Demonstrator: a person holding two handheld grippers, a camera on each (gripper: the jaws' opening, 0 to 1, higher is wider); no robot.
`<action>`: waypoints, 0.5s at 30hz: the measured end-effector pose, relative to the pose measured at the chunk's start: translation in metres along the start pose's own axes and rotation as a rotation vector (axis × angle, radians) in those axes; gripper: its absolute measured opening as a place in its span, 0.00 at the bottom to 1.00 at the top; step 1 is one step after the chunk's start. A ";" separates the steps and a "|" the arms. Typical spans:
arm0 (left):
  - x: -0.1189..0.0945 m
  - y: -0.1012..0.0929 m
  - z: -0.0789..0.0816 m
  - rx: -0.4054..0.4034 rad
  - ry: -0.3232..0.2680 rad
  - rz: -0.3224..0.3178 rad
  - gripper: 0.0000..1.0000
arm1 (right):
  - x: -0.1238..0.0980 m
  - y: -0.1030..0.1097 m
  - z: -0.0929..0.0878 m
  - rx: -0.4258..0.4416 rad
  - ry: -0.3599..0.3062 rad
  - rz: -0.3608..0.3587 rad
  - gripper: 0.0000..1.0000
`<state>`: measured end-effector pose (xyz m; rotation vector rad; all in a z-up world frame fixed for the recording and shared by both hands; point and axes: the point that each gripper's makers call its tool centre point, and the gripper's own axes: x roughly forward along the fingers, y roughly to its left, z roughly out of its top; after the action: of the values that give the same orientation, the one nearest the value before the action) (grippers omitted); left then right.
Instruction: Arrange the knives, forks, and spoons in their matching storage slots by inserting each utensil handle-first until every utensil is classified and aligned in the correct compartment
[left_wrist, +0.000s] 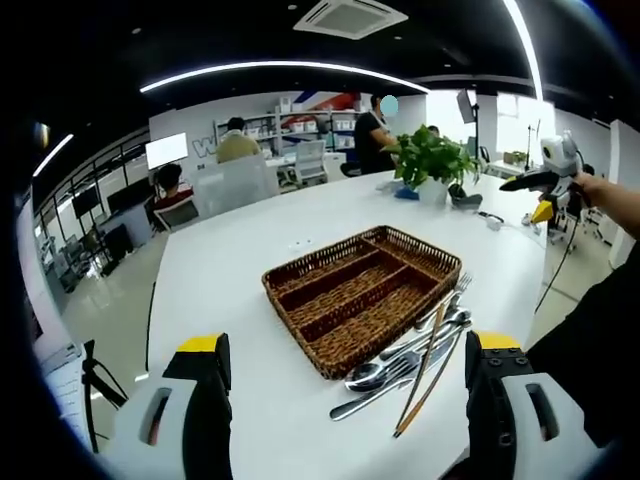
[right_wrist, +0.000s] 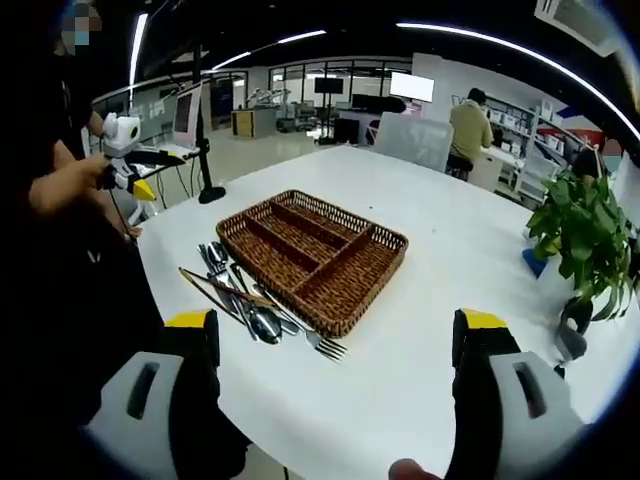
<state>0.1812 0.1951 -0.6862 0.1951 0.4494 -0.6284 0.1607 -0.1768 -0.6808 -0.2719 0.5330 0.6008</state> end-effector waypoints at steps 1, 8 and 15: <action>0.001 0.000 0.001 0.002 -0.005 0.006 0.99 | 0.001 0.000 -0.001 -0.005 0.005 0.004 1.00; -0.002 0.003 0.002 0.013 -0.031 0.026 0.99 | 0.001 0.007 -0.008 -0.022 0.031 0.045 1.00; -0.002 0.009 -0.006 0.039 0.017 0.008 0.99 | 0.000 0.005 -0.007 -0.052 0.036 0.031 1.00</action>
<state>0.1835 0.2048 -0.6902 0.2394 0.4523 -0.6289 0.1544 -0.1753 -0.6867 -0.3245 0.5579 0.6409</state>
